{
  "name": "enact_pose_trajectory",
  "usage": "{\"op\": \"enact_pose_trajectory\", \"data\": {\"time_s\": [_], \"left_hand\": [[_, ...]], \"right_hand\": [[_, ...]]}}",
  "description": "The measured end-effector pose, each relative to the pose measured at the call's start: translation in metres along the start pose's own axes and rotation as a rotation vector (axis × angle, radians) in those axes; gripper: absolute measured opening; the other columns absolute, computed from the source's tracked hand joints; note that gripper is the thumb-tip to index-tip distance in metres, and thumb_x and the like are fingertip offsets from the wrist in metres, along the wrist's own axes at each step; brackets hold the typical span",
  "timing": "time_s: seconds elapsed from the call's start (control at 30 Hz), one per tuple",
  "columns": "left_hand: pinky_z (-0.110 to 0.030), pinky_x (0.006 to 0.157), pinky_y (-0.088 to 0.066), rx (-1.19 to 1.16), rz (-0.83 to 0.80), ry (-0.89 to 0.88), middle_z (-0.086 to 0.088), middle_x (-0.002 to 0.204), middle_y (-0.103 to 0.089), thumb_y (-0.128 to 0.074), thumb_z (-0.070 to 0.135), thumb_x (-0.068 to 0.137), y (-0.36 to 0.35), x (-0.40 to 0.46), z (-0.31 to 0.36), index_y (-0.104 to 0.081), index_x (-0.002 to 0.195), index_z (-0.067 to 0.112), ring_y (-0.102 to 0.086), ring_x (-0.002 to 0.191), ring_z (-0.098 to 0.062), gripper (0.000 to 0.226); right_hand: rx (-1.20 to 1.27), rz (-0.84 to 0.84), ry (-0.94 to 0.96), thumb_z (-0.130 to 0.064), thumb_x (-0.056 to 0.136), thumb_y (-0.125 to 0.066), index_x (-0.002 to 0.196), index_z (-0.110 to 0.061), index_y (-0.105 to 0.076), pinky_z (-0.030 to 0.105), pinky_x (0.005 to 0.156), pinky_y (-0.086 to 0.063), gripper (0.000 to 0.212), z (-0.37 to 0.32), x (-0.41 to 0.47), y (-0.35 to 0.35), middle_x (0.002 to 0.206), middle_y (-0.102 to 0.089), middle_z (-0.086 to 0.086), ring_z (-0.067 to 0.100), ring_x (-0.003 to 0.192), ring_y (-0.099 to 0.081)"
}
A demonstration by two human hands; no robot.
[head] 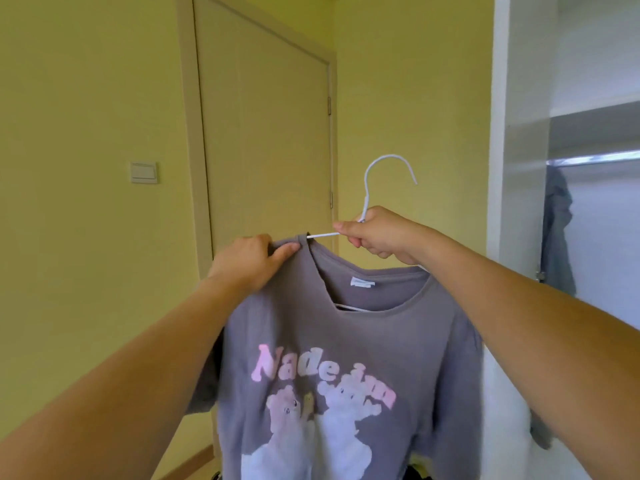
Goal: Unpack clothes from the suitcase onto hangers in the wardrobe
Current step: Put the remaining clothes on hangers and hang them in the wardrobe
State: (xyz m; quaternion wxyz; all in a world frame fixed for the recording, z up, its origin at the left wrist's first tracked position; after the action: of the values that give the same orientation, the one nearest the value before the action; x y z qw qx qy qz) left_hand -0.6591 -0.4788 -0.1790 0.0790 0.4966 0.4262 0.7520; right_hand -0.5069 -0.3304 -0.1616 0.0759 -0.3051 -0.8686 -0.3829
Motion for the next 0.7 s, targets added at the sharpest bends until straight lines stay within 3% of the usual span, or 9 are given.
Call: {"op": "enact_pose_trajectory", "data": {"time_s": [0.1,0.17,0.23,0.37,0.5,0.57,0.7], "left_hand": [[-0.033,0.064,-0.043,0.008,-0.020,-0.124,0.000,0.071,-0.057,-0.028,0.075,0.089,0.021,-0.002,0.023,-0.049,0.067,0.022,-0.054,0.073,-0.027,0.061],[-0.032,0.061,-0.039,-0.024,0.050,-0.191,-0.001,0.067,-0.055,-0.029,0.068,0.093,0.041,-0.001,0.043,-0.050,0.065,0.018,-0.051,0.070,-0.027,0.061],[-0.032,0.058,-0.037,-0.148,0.002,-0.227,-0.003,0.067,-0.056,-0.031,0.059,0.096,0.051,0.004,0.060,-0.051,0.065,0.013,-0.053,0.070,-0.029,0.058],[-0.037,0.062,-0.038,-0.480,-0.150,-0.288,-0.005,0.062,-0.048,-0.031,0.048,0.077,0.071,0.013,0.103,-0.041,0.058,0.013,-0.047,0.065,-0.027,0.041],[-0.038,0.061,-0.024,-0.659,-0.310,-0.380,0.000,0.058,-0.036,-0.046,0.035,0.067,0.098,0.007,0.169,-0.034,0.055,0.019,-0.031,0.061,-0.020,0.023],[-0.035,0.062,-0.025,-0.687,-0.384,-0.448,-0.001,0.061,-0.039,-0.054,0.029,0.074,0.108,0.000,0.210,-0.040,0.058,0.018,-0.033,0.063,-0.019,0.024],[-0.033,0.075,-0.043,-0.657,-0.544,-0.566,-0.009,0.077,-0.062,-0.057,0.030,0.094,0.110,-0.022,0.285,-0.064,0.076,0.012,-0.053,0.071,-0.019,0.026]], "right_hand": [[-0.014,-0.004,-0.063,-0.045,0.095,-0.055,0.068,-0.014,-0.049,0.022,0.042,-0.013,0.041,-0.014,-0.008,0.013,0.044,-0.024,-0.008,0.012,0.043,-0.017],[-0.019,0.005,-0.129,-0.049,0.096,-0.052,0.075,-0.013,-0.051,0.021,0.039,-0.013,0.041,-0.023,-0.016,0.026,0.046,-0.025,-0.009,0.010,0.041,-0.017],[-0.053,0.021,-0.186,-0.048,0.096,-0.052,0.077,-0.013,-0.051,0.020,0.038,-0.012,0.040,-0.032,-0.024,0.042,0.049,-0.026,-0.007,0.010,0.041,-0.017],[-0.123,0.123,-0.282,-0.044,0.095,-0.054,0.077,-0.015,-0.050,0.020,0.038,-0.014,0.034,-0.047,-0.055,0.087,0.051,-0.030,-0.006,0.011,0.043,-0.019],[-0.154,0.254,-0.337,-0.040,0.097,-0.052,0.074,-0.016,-0.049,0.021,0.038,-0.014,0.033,-0.057,-0.100,0.142,0.052,-0.031,-0.005,0.010,0.040,-0.019],[-0.166,0.341,-0.355,-0.035,0.098,-0.048,0.072,-0.016,-0.047,0.021,0.042,-0.014,0.032,-0.058,-0.129,0.172,0.055,-0.031,-0.003,0.010,0.042,-0.019],[-0.190,0.473,-0.371,-0.022,0.097,-0.041,0.071,-0.015,-0.045,0.024,0.047,-0.018,0.027,-0.044,-0.182,0.226,0.057,-0.033,0.002,0.013,0.047,-0.022]]}}
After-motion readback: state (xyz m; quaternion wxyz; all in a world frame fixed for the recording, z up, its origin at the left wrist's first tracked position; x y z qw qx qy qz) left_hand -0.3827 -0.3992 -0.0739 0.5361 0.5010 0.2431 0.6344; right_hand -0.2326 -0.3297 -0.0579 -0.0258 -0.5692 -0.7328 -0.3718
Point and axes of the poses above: each hand's wrist, its own x-axis towards the middle knuckle, its own y-axis out of the back of the hand, z = x × y, the point moved 9 cm from there along x, towards the middle knuckle
